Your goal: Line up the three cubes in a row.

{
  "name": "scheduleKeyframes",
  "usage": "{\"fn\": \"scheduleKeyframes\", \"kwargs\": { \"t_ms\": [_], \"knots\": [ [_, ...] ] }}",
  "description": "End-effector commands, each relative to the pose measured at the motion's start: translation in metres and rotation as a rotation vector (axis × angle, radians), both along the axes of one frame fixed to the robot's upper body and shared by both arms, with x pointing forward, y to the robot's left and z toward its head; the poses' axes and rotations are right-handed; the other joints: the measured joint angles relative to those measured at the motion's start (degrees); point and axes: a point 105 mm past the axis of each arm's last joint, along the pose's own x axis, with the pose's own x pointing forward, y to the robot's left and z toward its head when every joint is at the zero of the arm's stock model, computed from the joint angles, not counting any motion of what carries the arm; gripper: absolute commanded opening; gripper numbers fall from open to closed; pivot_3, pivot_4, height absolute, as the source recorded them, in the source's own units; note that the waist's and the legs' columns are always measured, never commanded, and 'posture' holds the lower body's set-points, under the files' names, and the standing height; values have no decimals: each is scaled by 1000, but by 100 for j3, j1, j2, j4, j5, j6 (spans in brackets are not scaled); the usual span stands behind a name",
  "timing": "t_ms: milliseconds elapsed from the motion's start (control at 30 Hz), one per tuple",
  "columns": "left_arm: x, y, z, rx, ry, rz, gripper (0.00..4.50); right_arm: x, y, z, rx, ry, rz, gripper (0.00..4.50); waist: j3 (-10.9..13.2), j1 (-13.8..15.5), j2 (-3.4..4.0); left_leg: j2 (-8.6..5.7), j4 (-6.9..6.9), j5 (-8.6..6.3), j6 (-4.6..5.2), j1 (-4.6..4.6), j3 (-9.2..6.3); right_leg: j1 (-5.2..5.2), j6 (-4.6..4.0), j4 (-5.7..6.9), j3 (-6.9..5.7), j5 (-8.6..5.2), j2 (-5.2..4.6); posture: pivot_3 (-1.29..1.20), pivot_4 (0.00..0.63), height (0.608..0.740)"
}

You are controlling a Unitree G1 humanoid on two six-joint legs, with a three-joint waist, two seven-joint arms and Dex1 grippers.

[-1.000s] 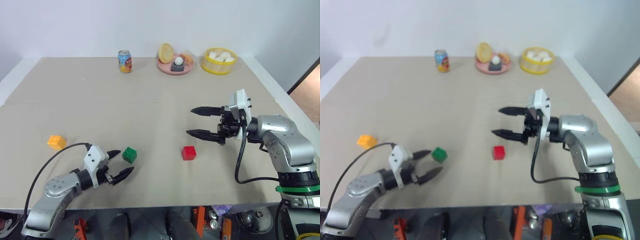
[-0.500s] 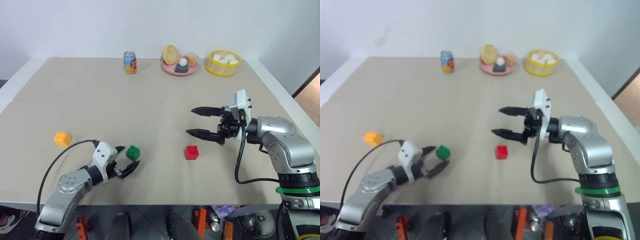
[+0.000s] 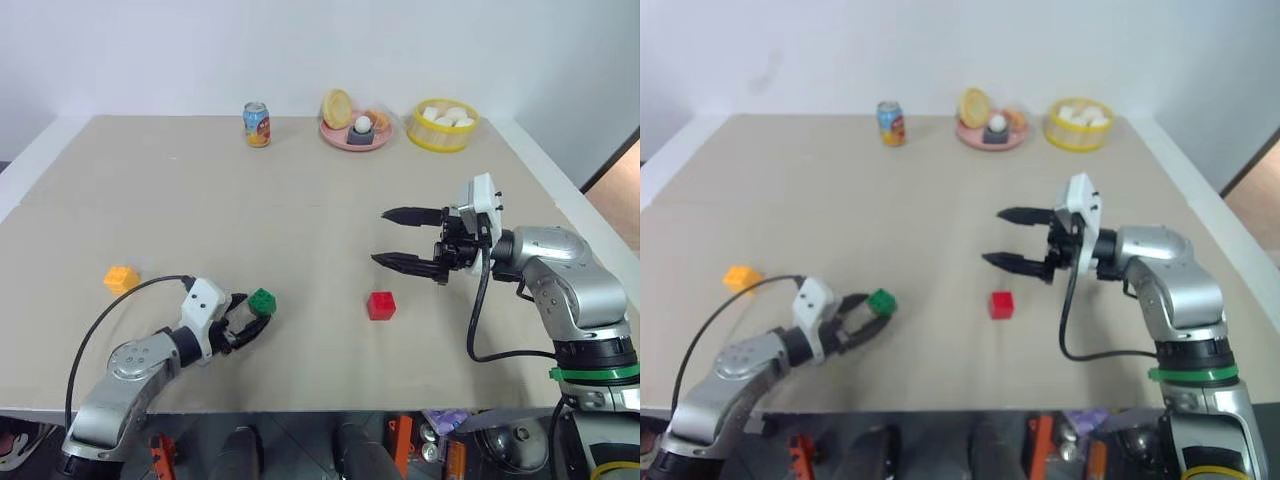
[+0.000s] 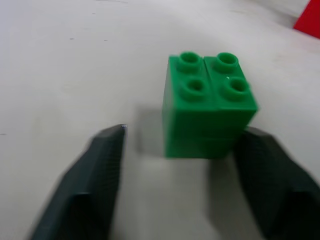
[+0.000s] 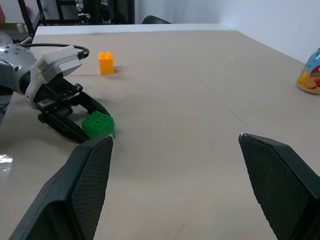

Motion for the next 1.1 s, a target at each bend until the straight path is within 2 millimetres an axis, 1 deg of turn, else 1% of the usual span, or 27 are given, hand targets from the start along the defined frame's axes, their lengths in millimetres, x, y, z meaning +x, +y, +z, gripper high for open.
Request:
{"fn": "scheduleKeyframes", "kwargs": {
  "t_ms": [33, 67, 100, 300, 433, 500, 600, 733, 833, 900, 967, 1100],
  "knots": [
    [-5, -5, -10, 3, 50, -34, 1655, 0, 3, 12, 7, -52, 20, 4174, 0, 12, 0, 0, -4, -4, -3, -1, 0, -1, 1, 0, 0, -7, 0, 0, 150, 740],
    [-4, -6, -10, 5, 49, -37, 1321, 0, 3, 12, 7, -54, 21, 4174, 0, 13, 1, 0, -6, -9, -3, -3, -2, 0, 4, 0, 0, -16, 1, 0, 150, 740],
    [-4, -7, -10, 5, 48, -39, 1252, 0, 4, 13, 7, -56, 22, 4174, 0, 15, 1, -1, -7, -12, -2, -4, -2, 0, 6, 0, 0, -21, 1, 0, 150, 740],
    [-2, -5, -8, 19, 22, -70, 1252, 1, 5, 13, 9, -57, 26, 4174, 0, 31, 1, -9, -3, -16, 1, -8, -12, 7, 13, -1, 0, -29, -2, 0, 150, 740],
    [5, -3, 2, 28, -57, -112, 1252, 1, 4, 12, 6, -56, 27, 4174, 0, 30, 1, -9, -2, -15, 1, -6, -11, 6, 9, -1, 0, -25, -2, 0, 150, 740],
    [8, -6, 11, 26, -108, -163, 1252, 0, 4, 13, 6, -58, 29, 4174, 0, 32, 1, -9, -1, -15, 2, -6, -11, 7, 9, -1, 0, -25, -2, 0, 150, 740],
    [11, -14, 26, 33, -190, -284, 1252, -3, 2, 18, 13, -60, 35, 4174, 1, 29, -1, -9, 2, -14, 2, -13, -11, 4, 10, -1, -2, -23, -2, 0, 150, 740],
    [12, -27, 36, 40, -247, -442, 1252, -10, -3, 21, 21, -49, 44, 4174, 1, 30, -1, -8, 0, -14, 2, -18, -10, 0, 12, -2, -3, -24, -1, 0, 150, 740],
    [13, -36, 38, 57, -264, -555, 1252, -13, -10, 18, 14, -35, 23, 4174, 1, 28, -1, -8, -4, -16, 4, -19, -11, 1, 16, -2, -3, -31, 0, 0, 150, 740],
    [16, -44, 38, 69, -264, -636, 1252, -19, -20, 15, 7, -19, 3, 4174, 1, 28, -1, -8, -5, -18, 6, -20, -12, 0, 20, -2, -3, -32, 1, 0, 150, 740],
    [18, -53, 36, 72, -250, -709, 1252, -27, -32, 6, -22, 7, -17, 4174, 1, 56, -1, -8, -5, -18, 6, -23, -15, 1, 22, -2, -5, -33, 2, 0, 150, 740],
    [21, -62, 33, 62, -217, -802, 1252, -43, -45, -10, -82, 44, -28, 4174, 1, 37, -2, -11, 2, -18, 6, -31, -17, 2, 25, -6, -7, -33, -1, 0, 150, 740]
  ]
}}
